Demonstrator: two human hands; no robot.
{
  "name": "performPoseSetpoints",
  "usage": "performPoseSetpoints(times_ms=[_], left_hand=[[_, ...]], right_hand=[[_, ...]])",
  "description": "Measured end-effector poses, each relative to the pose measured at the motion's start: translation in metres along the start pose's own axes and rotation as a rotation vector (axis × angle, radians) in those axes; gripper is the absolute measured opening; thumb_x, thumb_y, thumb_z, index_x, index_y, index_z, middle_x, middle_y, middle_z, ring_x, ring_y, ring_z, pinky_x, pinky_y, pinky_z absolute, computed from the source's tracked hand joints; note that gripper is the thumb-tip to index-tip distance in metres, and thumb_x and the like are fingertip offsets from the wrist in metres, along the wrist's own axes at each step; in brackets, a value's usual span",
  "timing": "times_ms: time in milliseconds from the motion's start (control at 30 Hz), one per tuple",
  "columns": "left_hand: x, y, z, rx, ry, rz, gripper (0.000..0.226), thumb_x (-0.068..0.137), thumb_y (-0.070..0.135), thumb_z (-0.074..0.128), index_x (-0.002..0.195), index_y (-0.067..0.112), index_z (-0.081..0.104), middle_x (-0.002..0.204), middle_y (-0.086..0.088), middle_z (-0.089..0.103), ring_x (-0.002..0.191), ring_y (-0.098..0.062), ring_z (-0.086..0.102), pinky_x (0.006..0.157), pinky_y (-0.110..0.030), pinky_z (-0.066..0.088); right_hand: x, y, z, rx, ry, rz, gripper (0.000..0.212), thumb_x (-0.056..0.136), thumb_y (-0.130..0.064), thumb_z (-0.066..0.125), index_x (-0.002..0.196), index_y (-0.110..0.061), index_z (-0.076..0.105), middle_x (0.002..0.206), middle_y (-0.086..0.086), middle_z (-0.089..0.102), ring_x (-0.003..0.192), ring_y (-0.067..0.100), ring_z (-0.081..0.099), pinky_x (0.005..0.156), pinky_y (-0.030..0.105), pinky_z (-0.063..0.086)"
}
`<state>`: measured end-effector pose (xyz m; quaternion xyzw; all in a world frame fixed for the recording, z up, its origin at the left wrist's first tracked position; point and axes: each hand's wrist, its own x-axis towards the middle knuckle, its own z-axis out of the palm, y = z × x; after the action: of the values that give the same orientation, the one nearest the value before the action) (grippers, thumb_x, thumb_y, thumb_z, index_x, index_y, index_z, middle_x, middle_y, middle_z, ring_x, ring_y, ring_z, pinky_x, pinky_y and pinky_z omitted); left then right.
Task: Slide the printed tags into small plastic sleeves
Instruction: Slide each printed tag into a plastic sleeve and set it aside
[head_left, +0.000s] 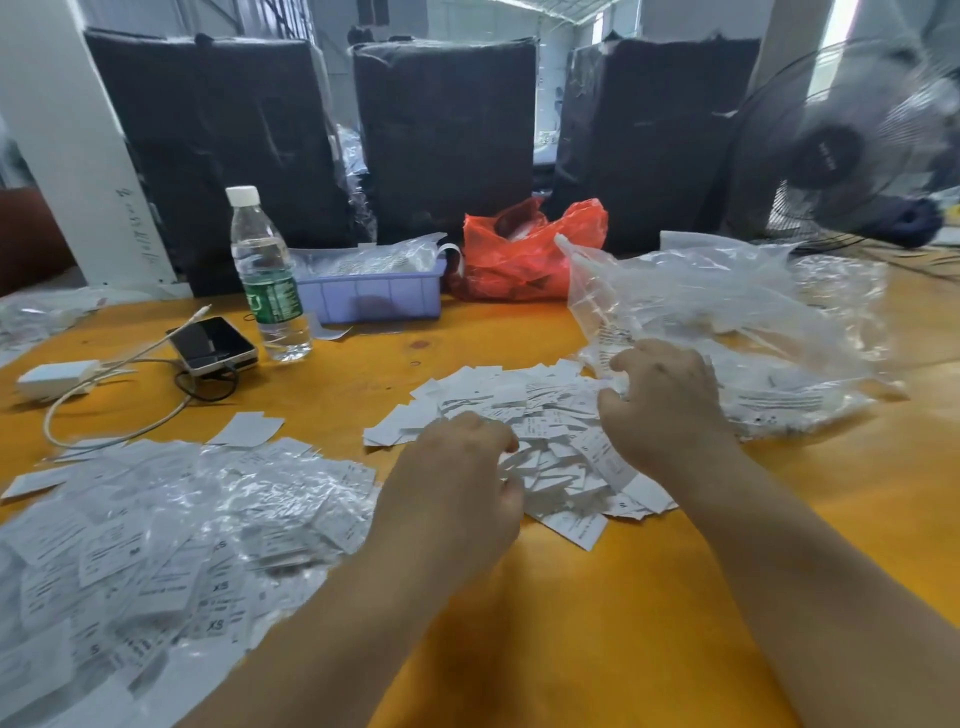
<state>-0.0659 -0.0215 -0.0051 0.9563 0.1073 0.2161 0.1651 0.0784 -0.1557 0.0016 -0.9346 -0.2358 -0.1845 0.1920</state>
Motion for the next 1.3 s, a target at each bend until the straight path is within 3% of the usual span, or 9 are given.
performPoseSetpoints(times_ms=[167, 300, 467, 633, 767, 867, 967, 1100, 1300], left_hand=[[0.040, 0.042, 0.014, 0.251, -0.033, 0.008, 0.012, 0.093, 0.025, 0.046, 0.100, 0.017, 0.050, 0.106, -0.001, 0.053, 0.100, -0.024, 0.045, 0.079, -0.035, 0.036], [0.052, 0.058, 0.026, 0.300, -0.136, -0.054, 0.008, 0.088, 0.021, 0.048, 0.083, 0.019, 0.042, 0.096, -0.003, 0.054, 0.087, -0.024, 0.045, 0.071, -0.034, 0.033], [0.069, 0.066, 0.043, 0.298, -0.114, -0.017, 0.025, 0.088, 0.027, 0.050, 0.111, 0.021, 0.059, 0.110, -0.003, 0.057, 0.103, -0.026, 0.052, 0.073, -0.034, 0.035], [0.083, 0.079, 0.061, 0.196, 0.036, 0.103, 0.024, 0.089, 0.027, 0.053, 0.109, 0.016, 0.062, 0.110, -0.004, 0.057, 0.104, -0.027, 0.051, 0.079, -0.035, 0.043], [0.086, 0.083, 0.074, 0.099, 0.198, 0.279, 0.029, 0.081, 0.011, 0.056, 0.109, 0.014, 0.061, 0.112, -0.008, 0.057, 0.104, -0.030, 0.048, 0.083, -0.039, 0.042], [0.084, 0.076, 0.082, 0.192, 0.026, 0.311, 0.047, 0.083, 0.012, 0.046, 0.129, 0.023, 0.054, 0.143, -0.002, 0.043, 0.130, -0.027, 0.034, 0.101, -0.039, 0.030], [0.082, 0.066, 0.089, 0.290, -0.149, 0.260, 0.046, 0.085, 0.012, 0.040, 0.126, 0.029, 0.053, 0.131, 0.002, 0.049, 0.123, -0.025, 0.038, 0.099, -0.039, 0.030], [0.078, 0.061, 0.088, 0.285, -0.224, 0.221, 0.042, 0.089, 0.017, 0.039, 0.127, 0.029, 0.051, 0.119, 0.002, 0.052, 0.118, -0.026, 0.040, 0.097, -0.041, 0.032], [0.077, 0.058, 0.090, 0.248, -0.266, 0.202, 0.037, 0.095, 0.031, 0.032, 0.128, 0.029, 0.046, 0.127, 0.002, 0.047, 0.123, -0.024, 0.036, 0.101, -0.042, 0.027]], right_hand=[[0.013, 0.021, -0.011, 0.044, 0.228, 0.102, 0.032, 0.093, -0.025, 0.047, 0.117, -0.007, 0.058, 0.123, 0.016, 0.054, 0.117, 0.034, 0.046, 0.108, 0.048, 0.028], [0.017, 0.033, -0.013, 0.063, -0.132, 0.242, 0.021, 0.097, -0.020, 0.039, 0.096, -0.007, 0.056, 0.093, 0.012, 0.060, 0.085, 0.032, 0.055, 0.077, 0.041, 0.048], [0.022, 0.041, -0.004, 0.098, -0.226, 0.292, 0.021, 0.088, -0.007, 0.048, 0.068, -0.015, 0.045, 0.072, 0.003, 0.046, 0.078, 0.028, 0.051, 0.063, 0.030, 0.039], [0.023, 0.049, 0.002, 0.135, -0.249, 0.353, 0.006, 0.085, -0.011, 0.057, 0.088, -0.014, 0.052, 0.091, 0.005, 0.056, 0.075, 0.023, 0.050, 0.063, 0.030, 0.039], [0.029, 0.052, 0.006, 0.109, -0.320, 0.440, 0.043, 0.087, -0.022, 0.059, 0.126, -0.013, 0.045, 0.124, 0.013, 0.045, 0.086, 0.028, 0.048, 0.069, 0.035, 0.041], [0.028, 0.055, 0.011, 0.102, -0.329, 0.419, 0.006, 0.086, -0.016, 0.054, 0.088, -0.011, 0.051, 0.100, 0.009, 0.054, 0.068, 0.022, 0.050, 0.054, 0.029, 0.037], [0.031, 0.061, 0.010, 0.128, -0.313, 0.398, 0.018, 0.085, -0.013, 0.053, 0.069, -0.015, 0.046, 0.072, 0.004, 0.051, 0.059, 0.018, 0.048, 0.048, 0.027, 0.031], [0.037, 0.071, 0.001, 0.092, -0.235, 0.416, 0.008, 0.083, -0.009, 0.056, 0.080, -0.011, 0.063, 0.075, 0.004, 0.056, 0.068, 0.021, 0.053, 0.059, 0.027, 0.042], [0.033, 0.080, 0.001, 0.140, -0.227, 0.452, 0.032, 0.084, -0.006, 0.056, 0.115, -0.012, 0.064, 0.115, 0.009, 0.063, 0.098, 0.028, 0.059, 0.075, 0.030, 0.046]])
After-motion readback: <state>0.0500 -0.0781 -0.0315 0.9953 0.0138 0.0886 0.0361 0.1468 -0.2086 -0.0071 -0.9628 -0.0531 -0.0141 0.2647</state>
